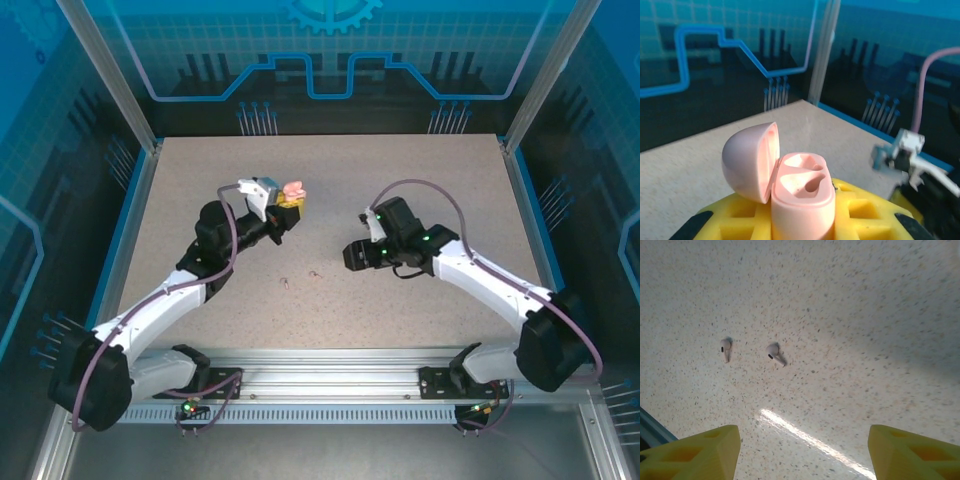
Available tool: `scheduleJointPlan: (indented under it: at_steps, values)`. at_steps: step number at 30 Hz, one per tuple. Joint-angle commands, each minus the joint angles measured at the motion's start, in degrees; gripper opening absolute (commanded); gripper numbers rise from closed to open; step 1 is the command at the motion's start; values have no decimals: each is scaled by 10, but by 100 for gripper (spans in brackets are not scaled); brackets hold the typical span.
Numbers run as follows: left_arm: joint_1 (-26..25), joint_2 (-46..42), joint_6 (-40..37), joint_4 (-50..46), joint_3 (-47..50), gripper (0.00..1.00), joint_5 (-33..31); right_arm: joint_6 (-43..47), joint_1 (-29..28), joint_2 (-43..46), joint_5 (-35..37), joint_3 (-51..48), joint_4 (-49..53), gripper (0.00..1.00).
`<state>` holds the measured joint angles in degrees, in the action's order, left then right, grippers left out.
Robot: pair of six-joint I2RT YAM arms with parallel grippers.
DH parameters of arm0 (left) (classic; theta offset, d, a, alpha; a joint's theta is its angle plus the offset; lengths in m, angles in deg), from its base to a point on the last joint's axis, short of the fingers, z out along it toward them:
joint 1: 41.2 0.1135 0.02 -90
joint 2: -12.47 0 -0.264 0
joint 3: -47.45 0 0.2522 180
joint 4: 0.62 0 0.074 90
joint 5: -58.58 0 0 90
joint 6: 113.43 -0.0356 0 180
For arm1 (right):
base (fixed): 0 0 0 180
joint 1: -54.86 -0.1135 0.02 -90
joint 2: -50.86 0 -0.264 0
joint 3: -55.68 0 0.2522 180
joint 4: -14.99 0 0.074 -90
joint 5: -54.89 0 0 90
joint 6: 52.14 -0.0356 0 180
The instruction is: Insert wireless bluetooth earbuds into charging case
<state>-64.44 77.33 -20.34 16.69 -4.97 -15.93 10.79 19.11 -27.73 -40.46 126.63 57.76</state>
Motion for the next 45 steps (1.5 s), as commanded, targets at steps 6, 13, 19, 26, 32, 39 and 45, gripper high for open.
scheduleJointPlan:
  at_steps: [6,13,19,26,32,39,45]
  values:
    - [0,-19,2,104,13,0,-159,-51,-91,-115,53,117,17,68]
    - [9,-27,8,120,13,0,-292,-55,-161,-228,86,218,52,65]
    - [25,-43,8,116,10,0,-322,-57,-197,-328,124,301,91,59]
    - [47,-63,25,108,6,0,-346,-72,-221,-414,159,384,139,58]
    - [55,-69,39,101,3,0,-340,-91,-227,-465,176,425,156,56]
    - [59,-69,41,101,4,0,-338,-98,-229,-505,175,462,172,49]
    - [62,-72,33,99,4,0,-335,-98,-234,-527,168,484,178,46]
